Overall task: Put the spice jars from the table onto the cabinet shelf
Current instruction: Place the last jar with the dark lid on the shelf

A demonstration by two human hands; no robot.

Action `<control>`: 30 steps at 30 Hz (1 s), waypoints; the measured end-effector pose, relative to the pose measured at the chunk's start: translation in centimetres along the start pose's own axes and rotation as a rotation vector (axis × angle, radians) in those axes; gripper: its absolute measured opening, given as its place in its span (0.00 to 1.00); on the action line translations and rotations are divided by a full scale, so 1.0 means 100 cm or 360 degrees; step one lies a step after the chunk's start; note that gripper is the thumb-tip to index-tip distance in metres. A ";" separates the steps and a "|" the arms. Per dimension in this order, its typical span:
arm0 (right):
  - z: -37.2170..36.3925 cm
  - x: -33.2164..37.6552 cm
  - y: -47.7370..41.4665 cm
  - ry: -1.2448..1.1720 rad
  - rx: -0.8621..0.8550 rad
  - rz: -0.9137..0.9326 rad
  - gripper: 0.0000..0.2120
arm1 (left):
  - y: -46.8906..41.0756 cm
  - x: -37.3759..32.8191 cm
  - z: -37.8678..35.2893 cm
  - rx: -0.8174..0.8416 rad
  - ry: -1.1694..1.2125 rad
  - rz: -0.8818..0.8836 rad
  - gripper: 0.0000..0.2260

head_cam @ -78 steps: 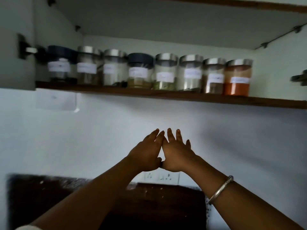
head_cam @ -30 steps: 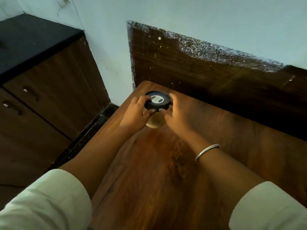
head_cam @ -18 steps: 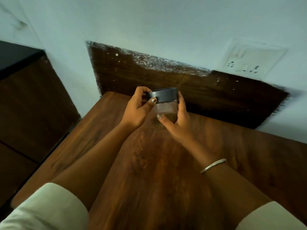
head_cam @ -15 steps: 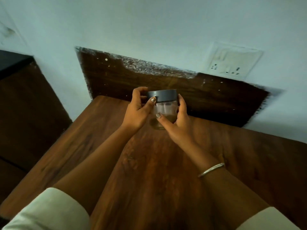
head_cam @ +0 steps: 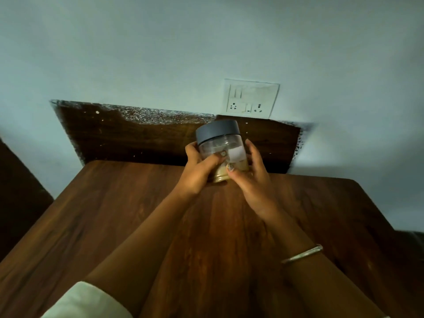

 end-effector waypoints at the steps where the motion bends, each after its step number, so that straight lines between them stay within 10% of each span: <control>1: 0.003 0.000 0.000 -0.0058 0.0028 -0.0037 0.41 | 0.001 0.001 -0.006 0.0023 0.0015 0.0023 0.29; 6: 0.025 0.010 -0.001 0.0039 -0.0051 -0.0006 0.47 | 0.007 -0.007 -0.031 0.0093 -0.0170 -0.0129 0.19; 20: 0.070 0.028 -0.006 0.0073 0.0020 -0.0011 0.35 | 0.025 -0.020 -0.061 0.0332 -0.0092 -0.0229 0.36; 30: 0.092 0.031 -0.009 0.0353 -0.0289 0.0125 0.46 | 0.039 -0.031 -0.069 0.0248 -0.0576 -0.0626 0.36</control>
Point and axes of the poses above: each hand's wrist, its own y-axis away from the middle knuckle, its own z-axis out of the back of the hand, x = y × z, the point moved 7 cm from there along -y, towards the middle knuckle, and after that the axes turned 15 degrees about -x, right-handed, at the moved point
